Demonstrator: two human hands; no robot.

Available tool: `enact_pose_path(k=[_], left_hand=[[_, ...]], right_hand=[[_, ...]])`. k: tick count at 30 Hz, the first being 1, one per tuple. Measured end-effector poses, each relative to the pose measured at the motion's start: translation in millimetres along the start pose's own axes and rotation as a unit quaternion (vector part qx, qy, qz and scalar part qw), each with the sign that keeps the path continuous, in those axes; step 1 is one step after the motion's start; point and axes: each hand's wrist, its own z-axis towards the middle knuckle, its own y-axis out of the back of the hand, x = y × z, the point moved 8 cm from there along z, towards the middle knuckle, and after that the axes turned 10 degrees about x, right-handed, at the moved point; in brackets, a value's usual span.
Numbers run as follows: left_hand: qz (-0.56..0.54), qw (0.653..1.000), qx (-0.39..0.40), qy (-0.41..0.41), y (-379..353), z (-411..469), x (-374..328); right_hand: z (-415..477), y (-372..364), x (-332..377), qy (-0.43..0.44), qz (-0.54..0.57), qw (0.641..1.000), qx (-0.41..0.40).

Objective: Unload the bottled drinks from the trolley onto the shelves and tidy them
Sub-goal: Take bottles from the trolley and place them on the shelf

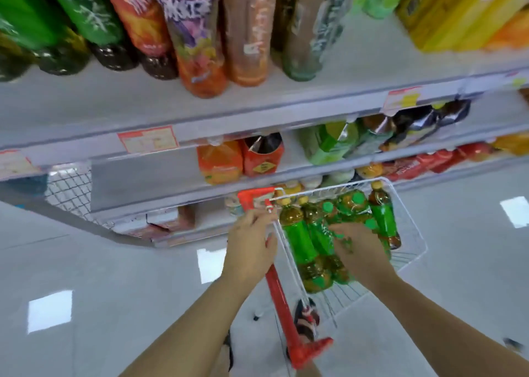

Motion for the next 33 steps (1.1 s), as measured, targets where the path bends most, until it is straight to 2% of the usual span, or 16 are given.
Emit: enact_pose_path(k=[4,9,13,17,20,23,24,26,28,30,31,33], left_hand=[[0.039,0.997,0.032,0.052,-66.6,7.4,12.9],[0.133,0.988,-0.052,0.056,-99.1,10.8,20.0],[0.165,0.978,-0.119,0.039,-103.4,10.3,20.7],[0.161,0.976,-0.145,0.028,-106.0,9.9,23.3],[0.182,0.974,-0.133,0.032,-109.0,9.5,24.2],[0.235,0.966,-0.103,0.042,-114.7,8.3,11.7],[0.222,0.970,-0.095,0.027,-118.8,8.1,1.1],[0.111,0.991,-0.072,0.022,-130.9,12.9,-19.9],[-0.028,0.995,-0.039,0.088,-150.7,23.5,-23.2],[-0.129,0.976,-0.026,0.175,-173.0,36.0,-11.4],[-0.156,0.964,-0.026,0.216,-182.9,41.8,-3.6],[-0.138,0.948,-0.011,0.286,-199.0,50.7,7.3]], right_hand=[[14.4,-19.5,-74.1,-0.054,0.018,0.996,0.061],[52.5,-54.7,-116.9,-0.071,0.038,0.988,0.130],[94.8,-69.8,-115.9,-0.031,0.019,0.994,0.107],[126.2,-94.6,-114.5,-0.011,0.023,0.994,0.107],[133.4,-101.0,-119.4,-0.013,0.037,0.995,0.093],[129.3,-93.2,-121.7,-0.011,0.107,0.990,0.093],[124.4,-89.5,-123.1,-0.006,0.143,0.986,0.089],[111.7,-82.6,-128.8,0.002,0.226,0.972,0.070],[97.4,-72.9,-138.5,0.001,0.293,0.956,0.036],[84.6,-59.5,-148.1,-0.003,0.334,0.943,-0.002],[78.9,-53.3,-153.3,-0.008,0.353,0.935,-0.021],[70.5,-43.4,-162.7,-0.012,0.373,0.927,-0.047]])
